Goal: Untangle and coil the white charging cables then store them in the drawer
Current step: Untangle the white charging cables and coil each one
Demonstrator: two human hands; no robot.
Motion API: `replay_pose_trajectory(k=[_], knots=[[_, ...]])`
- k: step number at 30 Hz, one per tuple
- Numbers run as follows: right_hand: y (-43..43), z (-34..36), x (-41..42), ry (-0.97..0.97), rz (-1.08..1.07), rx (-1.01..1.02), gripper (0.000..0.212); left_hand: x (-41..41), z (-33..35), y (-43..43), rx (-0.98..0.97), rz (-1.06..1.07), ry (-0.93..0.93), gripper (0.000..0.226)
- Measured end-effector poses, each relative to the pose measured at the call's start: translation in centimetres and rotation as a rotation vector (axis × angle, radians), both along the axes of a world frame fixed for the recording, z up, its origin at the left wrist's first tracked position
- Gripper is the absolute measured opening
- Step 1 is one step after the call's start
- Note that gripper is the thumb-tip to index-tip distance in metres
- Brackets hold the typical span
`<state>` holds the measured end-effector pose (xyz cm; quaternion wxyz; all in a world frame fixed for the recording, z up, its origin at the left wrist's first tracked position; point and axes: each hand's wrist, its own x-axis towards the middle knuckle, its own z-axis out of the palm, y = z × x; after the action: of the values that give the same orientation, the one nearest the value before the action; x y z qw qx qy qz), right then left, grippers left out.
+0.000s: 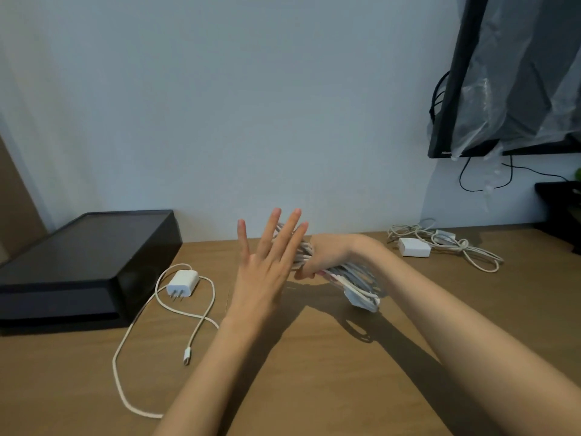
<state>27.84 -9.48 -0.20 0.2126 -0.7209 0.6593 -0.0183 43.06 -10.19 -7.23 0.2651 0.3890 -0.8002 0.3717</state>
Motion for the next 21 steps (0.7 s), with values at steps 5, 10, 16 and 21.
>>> replay_pose_trajectory(k=[5, 10, 16, 21], knots=[[0.6, -1.1, 0.5, -0.045, 0.038, 0.074, 0.031, 0.3, -0.1, -0.6, 0.057, 0.035, -0.052, 0.090], [0.9, -1.5, 0.4, -0.020, 0.052, 0.125, 0.037, 0.1, -0.5, -1.1, 0.057, -0.052, 0.010, 0.064], [1.0, -1.8, 0.1, 0.019, 0.070, 0.178, 0.028, -0.1, -0.5, -1.3, 0.060, -0.174, 0.069, 0.024], [1.5, -1.9, -0.1, 0.087, -0.012, 0.094, 0.031, 0.6, -0.8, -1.8, 0.145, -0.104, 0.073, 0.023]])
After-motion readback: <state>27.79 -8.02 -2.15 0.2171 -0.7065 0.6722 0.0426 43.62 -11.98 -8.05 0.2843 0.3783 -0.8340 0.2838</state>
